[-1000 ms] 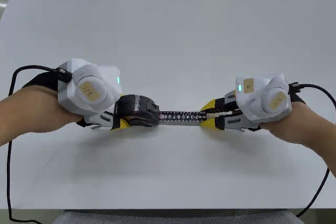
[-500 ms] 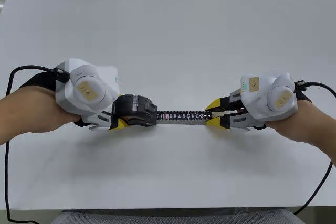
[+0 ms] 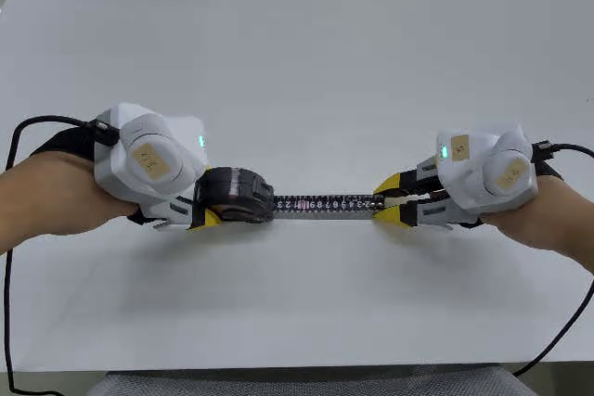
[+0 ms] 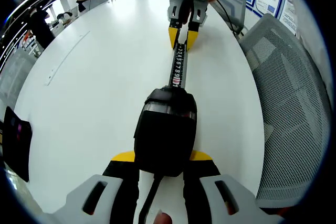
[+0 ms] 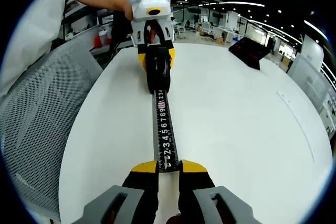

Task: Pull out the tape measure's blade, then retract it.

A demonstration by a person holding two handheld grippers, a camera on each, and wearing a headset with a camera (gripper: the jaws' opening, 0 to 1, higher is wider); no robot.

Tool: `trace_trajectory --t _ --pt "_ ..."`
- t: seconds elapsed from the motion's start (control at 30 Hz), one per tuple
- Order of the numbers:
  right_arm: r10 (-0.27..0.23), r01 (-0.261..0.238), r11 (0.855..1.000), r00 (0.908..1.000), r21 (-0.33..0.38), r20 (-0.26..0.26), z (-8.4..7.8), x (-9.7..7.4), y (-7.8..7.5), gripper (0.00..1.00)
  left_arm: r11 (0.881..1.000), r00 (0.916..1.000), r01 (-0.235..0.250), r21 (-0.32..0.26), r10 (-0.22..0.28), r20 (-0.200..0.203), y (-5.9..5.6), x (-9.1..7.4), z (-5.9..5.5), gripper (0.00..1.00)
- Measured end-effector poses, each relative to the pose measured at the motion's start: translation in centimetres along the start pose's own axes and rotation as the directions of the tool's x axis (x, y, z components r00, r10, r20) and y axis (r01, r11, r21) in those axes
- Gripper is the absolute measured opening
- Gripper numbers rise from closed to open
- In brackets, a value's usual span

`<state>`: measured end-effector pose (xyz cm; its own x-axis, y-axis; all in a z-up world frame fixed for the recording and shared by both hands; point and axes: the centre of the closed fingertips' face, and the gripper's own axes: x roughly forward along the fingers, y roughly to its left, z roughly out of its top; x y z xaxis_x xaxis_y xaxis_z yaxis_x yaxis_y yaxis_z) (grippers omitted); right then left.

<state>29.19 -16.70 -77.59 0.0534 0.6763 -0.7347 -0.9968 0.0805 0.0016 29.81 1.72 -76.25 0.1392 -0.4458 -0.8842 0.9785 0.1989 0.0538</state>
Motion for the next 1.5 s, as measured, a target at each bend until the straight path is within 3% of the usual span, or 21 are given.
trace_trajectory --t 1.5 --pt "-0.010 0.011 1.000 0.9965 0.011 -0.083 -3.3 -3.2 -0.3 0.10 1.000 1.0000 -0.003 -0.001 0.003 -0.006 0.1 0.1 -0.1 0.27"
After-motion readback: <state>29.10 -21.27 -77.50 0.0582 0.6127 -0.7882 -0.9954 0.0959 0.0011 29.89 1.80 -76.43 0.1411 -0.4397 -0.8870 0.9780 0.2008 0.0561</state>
